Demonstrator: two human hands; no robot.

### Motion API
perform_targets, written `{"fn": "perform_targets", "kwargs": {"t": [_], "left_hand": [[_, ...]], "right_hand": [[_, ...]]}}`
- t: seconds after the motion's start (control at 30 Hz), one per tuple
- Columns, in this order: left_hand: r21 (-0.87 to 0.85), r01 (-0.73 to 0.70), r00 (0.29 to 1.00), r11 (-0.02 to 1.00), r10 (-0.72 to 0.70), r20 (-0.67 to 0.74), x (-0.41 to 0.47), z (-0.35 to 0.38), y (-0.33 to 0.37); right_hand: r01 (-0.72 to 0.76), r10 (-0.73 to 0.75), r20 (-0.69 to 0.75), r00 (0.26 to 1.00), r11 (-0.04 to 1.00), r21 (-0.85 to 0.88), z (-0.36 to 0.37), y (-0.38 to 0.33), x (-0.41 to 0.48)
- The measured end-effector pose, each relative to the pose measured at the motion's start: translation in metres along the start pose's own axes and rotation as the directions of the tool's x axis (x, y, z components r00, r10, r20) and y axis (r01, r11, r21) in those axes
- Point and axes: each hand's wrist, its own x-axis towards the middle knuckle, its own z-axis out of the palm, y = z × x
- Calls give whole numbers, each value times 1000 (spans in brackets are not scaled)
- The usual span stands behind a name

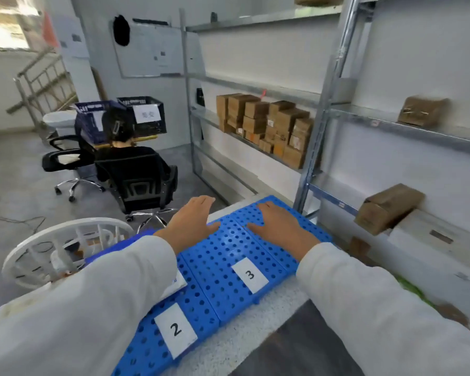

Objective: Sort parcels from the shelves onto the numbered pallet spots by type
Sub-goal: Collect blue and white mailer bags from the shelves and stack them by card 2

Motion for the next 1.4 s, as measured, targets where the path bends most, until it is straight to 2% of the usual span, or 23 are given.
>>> {"fn": "perform_targets", "kwargs": {"t": [0.2,0.37,0.53,0.63,0.7,0.8,1.1,1.27,1.4], "left_hand": [[-71,-172,977,982,180,115,-31,34,126],[-102,-333,925,937,346,160,-70,61,225],[-141,-526,822,839,544,170,-113,77,322],[-160,-637,733,754,656,179,-143,88,371],[-160,-687,677,709,704,216,-162,94,400],[-166,-731,629,662,748,212,-184,98,439],[-266,-822,488,504,864,129,-214,107,548],[-273,-861,402,429,903,152,-213,133,597],[-307,-848,394,432,901,182,-203,164,636]], "right_hand": [[-169,166,-49,985,983,-75,-22,77,-138],[-382,377,-150,914,924,-8,-38,131,-264],[-560,546,-198,814,829,-14,-45,183,-383],[-650,627,-278,728,760,12,-56,202,-448],[-701,678,-276,682,713,20,-58,207,-489],[-761,743,-248,622,648,32,-57,209,-537],[-853,831,-292,473,515,83,-73,243,-627],[-873,847,-301,438,480,82,-75,276,-651],[-882,861,-273,430,465,78,-72,311,-662]]}}
